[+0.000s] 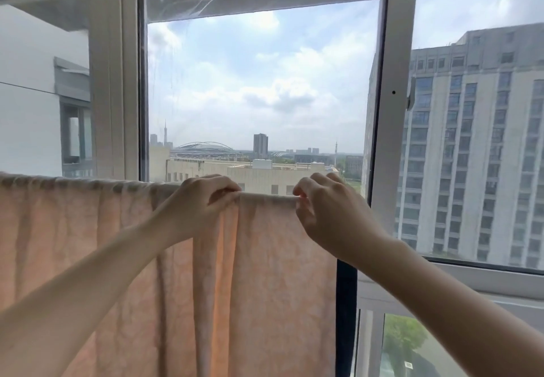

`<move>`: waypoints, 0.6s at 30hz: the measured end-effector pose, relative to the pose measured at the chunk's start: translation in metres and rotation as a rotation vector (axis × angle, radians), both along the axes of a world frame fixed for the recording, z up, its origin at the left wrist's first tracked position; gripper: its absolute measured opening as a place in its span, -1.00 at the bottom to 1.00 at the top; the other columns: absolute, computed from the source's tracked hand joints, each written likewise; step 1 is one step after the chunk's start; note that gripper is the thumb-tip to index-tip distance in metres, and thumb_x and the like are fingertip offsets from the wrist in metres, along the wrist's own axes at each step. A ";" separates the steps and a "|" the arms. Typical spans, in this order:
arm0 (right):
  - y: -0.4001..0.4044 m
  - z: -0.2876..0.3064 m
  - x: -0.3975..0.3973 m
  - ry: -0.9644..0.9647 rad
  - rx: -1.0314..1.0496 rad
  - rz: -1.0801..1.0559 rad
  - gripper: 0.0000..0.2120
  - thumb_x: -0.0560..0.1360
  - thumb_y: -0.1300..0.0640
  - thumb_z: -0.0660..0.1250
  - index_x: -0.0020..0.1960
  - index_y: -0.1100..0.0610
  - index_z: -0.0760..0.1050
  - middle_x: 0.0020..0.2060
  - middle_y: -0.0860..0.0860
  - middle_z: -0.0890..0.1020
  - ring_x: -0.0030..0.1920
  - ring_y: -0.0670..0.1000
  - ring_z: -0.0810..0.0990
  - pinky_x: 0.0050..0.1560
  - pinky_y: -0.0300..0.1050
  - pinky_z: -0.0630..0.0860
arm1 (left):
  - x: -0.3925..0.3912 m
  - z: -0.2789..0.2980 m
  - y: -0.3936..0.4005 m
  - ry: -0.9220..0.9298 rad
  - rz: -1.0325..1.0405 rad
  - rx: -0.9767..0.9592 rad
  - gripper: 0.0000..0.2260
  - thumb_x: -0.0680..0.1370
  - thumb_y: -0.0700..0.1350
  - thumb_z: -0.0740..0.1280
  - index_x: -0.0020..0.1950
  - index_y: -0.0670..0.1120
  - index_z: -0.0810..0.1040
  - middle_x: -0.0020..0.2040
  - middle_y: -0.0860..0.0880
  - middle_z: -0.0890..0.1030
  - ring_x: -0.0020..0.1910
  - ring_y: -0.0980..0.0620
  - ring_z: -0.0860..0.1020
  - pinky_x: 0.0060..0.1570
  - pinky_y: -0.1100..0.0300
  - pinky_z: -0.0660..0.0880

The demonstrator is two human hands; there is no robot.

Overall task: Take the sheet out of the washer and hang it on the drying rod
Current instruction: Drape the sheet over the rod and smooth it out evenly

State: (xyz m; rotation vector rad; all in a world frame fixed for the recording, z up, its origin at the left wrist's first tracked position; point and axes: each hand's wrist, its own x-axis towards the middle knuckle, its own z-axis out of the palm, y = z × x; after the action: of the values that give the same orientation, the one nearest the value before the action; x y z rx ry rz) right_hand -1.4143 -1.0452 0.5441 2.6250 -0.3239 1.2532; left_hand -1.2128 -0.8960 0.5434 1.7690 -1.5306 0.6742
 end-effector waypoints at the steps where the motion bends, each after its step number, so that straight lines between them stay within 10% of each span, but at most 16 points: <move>1: 0.005 0.001 0.007 0.004 0.001 0.013 -0.80 0.60 0.03 0.19 0.11 0.07 0.52 0.00 -0.04 0.59 0.02 -0.04 0.50 0.06 -0.07 0.53 | 0.001 0.001 0.000 -0.011 -0.011 0.012 -0.81 0.59 -0.03 0.30 0.15 -0.02 0.61 0.00 0.17 0.61 0.01 0.28 0.54 0.08 0.32 0.47; 12: 0.008 0.008 0.020 -0.071 0.033 -0.268 -0.91 0.57 0.24 0.25 -0.11 0.14 0.48 -0.24 -0.01 0.55 -0.24 -0.02 0.53 -0.25 -0.11 0.54 | 0.039 0.008 0.016 -0.135 -0.108 0.160 -0.73 0.62 0.04 0.24 0.28 0.02 0.53 0.01 0.27 0.54 -0.05 0.39 0.47 0.00 0.46 0.37; 18: 0.027 0.011 0.022 -0.027 0.090 -0.217 -0.89 0.55 0.23 0.26 0.06 0.15 0.50 -0.10 0.00 0.61 -0.10 -0.04 0.56 -0.07 -0.13 0.59 | 0.045 0.019 0.017 -0.007 -0.144 0.129 -0.78 0.60 0.03 0.29 0.21 0.04 0.59 0.06 0.12 0.62 0.02 0.17 0.57 0.04 0.15 0.51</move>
State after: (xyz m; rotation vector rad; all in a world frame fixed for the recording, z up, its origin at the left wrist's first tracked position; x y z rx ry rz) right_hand -1.3919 -1.0182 0.5547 2.5633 -0.6645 1.2285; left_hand -1.1676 -0.8790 0.5622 1.7308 -1.7217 0.5215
